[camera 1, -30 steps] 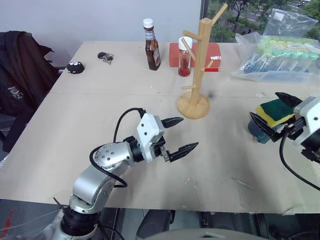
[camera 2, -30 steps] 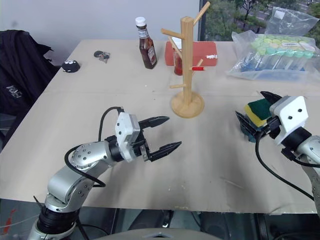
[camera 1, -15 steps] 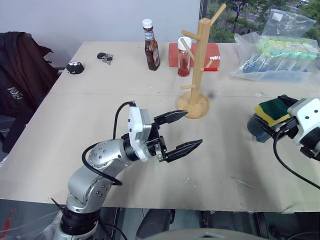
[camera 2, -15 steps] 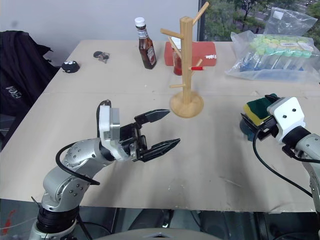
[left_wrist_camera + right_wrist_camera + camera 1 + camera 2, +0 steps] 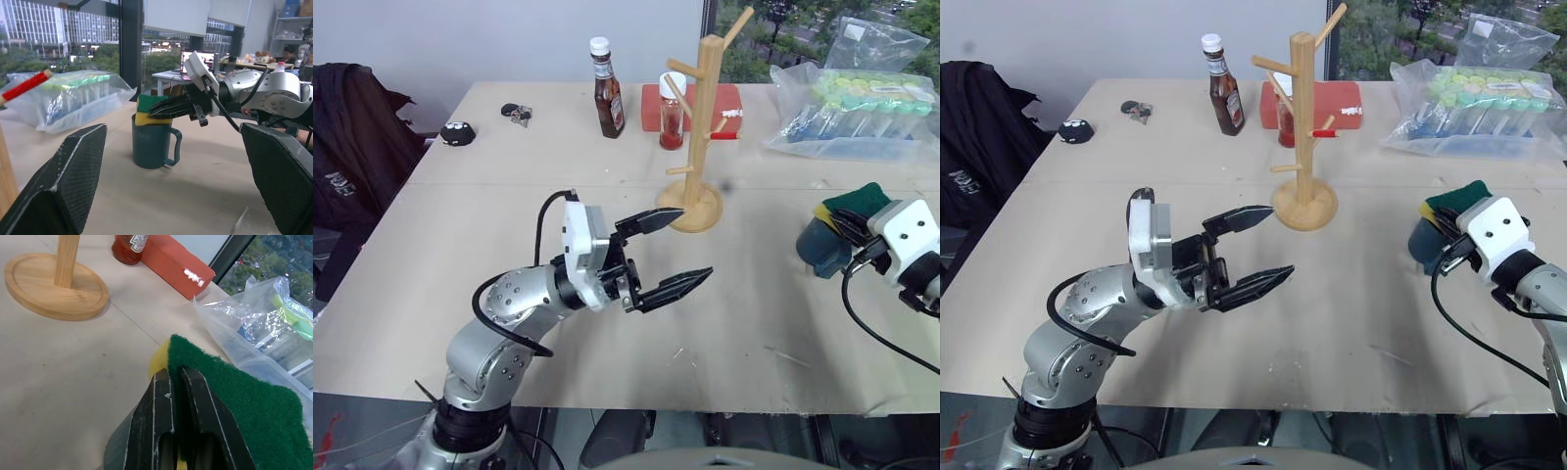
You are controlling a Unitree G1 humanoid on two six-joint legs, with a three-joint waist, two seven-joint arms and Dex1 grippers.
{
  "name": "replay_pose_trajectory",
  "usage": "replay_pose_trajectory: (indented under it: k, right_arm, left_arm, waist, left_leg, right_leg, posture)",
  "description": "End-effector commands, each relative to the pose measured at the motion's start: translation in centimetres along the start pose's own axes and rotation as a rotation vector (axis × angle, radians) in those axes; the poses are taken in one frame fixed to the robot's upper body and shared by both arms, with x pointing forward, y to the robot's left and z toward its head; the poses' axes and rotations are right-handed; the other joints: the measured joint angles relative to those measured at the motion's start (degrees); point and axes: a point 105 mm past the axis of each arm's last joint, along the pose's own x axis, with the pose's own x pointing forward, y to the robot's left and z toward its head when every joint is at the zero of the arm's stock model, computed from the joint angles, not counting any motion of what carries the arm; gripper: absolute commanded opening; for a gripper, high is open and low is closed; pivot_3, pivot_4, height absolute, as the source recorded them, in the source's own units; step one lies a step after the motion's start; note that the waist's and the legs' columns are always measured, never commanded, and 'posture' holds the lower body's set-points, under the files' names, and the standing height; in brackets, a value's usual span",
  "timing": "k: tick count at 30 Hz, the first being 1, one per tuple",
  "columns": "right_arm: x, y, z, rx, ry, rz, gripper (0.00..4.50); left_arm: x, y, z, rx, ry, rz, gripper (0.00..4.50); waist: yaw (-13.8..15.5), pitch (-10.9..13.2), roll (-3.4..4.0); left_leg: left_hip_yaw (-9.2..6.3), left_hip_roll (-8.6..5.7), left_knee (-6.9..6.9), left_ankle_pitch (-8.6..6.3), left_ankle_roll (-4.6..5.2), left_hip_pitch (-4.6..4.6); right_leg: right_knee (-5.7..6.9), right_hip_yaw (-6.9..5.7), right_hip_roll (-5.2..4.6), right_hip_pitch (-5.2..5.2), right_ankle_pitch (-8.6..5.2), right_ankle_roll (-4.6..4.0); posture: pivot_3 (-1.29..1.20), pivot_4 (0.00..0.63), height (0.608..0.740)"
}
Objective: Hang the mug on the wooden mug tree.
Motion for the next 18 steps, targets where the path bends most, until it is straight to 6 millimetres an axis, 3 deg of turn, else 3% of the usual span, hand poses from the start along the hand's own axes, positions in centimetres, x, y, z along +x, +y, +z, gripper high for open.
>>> replay_pose_trajectory:
  k: [1, 6, 9, 14, 18]
  right_arm:
    - [-1.0, -1.6, 1.5, -0.037, -0.047, -0.074, 0.04]
    - [-3.6, -5.4, 0.6, -0.049, -0.012, -0.266, 0.04]
    - [-5.4, -6.8, -1.3, -0.035, 0.051, -0.359, 0.04]
    - [-7.9, -7.5, -5.6, -0.019, 0.209, -0.442, 0.04]
    - [-9.1, -6.0, -9.3, 0.067, 0.346, -0.452, 0.04]
  left_arm:
    - [0.4, -0.4, 0.9, 0.023, -0.035, -0.050, 4.50]
    - [0.5, -0.8, 0.2, -0.016, -0.011, -0.134, 4.50]
    - [-0.1, -0.9, -0.3, -0.042, 0.019, -0.185, 4.50]
    - [0.2, -0.9, -1.2, -0.063, 0.057, -0.248, 4.50]
    - [0.6, -0.9, -2.5, -0.073, 0.113, -0.286, 4.50]
  waist:
    - [0.01, 0.00, 0.00]
    - [0.20, 0.00, 0.00]
    - [0.08, -0.01, 0.00]
    - [-0.04, -0.02, 0.03]
    - [-0.11, -0.04, 0.05]
  left_leg:
    - [0.00, 0.00, 0.00, 0.00, 0.00, 0.00]
    - [0.00, -0.01, 0.00, 0.00, 0.00, -0.01]
    - [0.00, -0.01, 0.00, 0.00, 0.00, 0.00]
    - [0.07, -0.02, 0.01, 0.01, 0.01, 0.04]
    - [0.16, -0.01, 0.01, 0.01, 0.02, 0.09]
  right_leg:
    - [0.00, 0.00, 0.00, 0.00, 0.00, 0.00]
    - [0.00, 0.00, 0.00, 0.00, 0.00, 0.00]
    - [0.00, 0.00, 0.01, 0.00, 0.00, 0.00]
    - [0.04, 0.00, 0.01, 0.00, 0.01, 0.00]
    - [0.07, 0.13, 0.02, 0.01, 0.05, -0.01]
  posture:
    - [0.00, 0.150, 0.740]
    - [0.00, 0.150, 0.740]
    - [0.00, 0.150, 0.740]
    - [0.00, 0.150, 0.740]
    - [0.00, 0.150, 0.740]
